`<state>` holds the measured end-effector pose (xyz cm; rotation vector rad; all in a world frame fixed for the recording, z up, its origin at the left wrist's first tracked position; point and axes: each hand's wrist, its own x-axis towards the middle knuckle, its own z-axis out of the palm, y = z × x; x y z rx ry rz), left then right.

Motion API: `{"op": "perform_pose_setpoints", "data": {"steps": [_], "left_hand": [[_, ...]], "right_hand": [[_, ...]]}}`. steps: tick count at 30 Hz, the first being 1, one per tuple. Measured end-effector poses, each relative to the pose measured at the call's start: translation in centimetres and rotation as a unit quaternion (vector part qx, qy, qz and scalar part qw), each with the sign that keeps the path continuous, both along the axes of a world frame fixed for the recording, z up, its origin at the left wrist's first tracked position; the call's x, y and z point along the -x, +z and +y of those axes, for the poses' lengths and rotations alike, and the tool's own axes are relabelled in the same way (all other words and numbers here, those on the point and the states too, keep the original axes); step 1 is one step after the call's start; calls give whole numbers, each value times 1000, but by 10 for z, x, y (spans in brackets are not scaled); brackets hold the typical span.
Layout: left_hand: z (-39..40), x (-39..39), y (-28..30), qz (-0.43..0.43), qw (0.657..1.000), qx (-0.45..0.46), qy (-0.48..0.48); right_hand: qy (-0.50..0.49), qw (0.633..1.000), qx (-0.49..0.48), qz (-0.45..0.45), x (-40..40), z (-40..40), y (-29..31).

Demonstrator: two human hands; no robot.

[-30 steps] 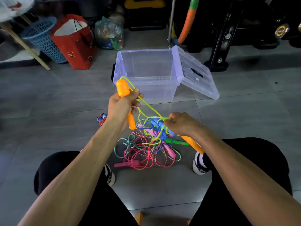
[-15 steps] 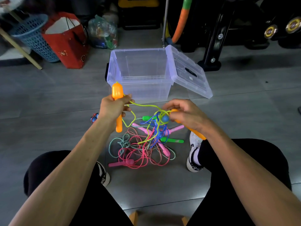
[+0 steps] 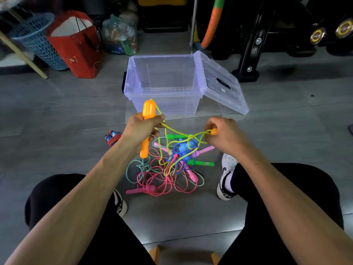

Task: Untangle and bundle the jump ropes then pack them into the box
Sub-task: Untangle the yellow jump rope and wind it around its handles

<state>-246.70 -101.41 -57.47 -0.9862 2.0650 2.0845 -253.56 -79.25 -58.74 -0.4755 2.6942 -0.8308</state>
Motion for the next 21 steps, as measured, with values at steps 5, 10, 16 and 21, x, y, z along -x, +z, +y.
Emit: {"op": "perform_pose_setpoints", "data": {"steps": [5, 10, 16, 21], "left_hand": [[-3, 0, 7, 92, 991, -52, 79], [8, -6, 20, 119, 992, -31, -36], [12, -12, 32, 163, 975, -122, -91], [-3, -11, 27, 182, 976, -122, 20]], "right_hand": [[3, 997, 31, -65, 3, -2, -3], [129, 989, -38, -64, -1, -5, -13], [147, 969, 161, -114, -20, -41, -16], [135, 983, 93, -87, -12, -42, -24]]}}
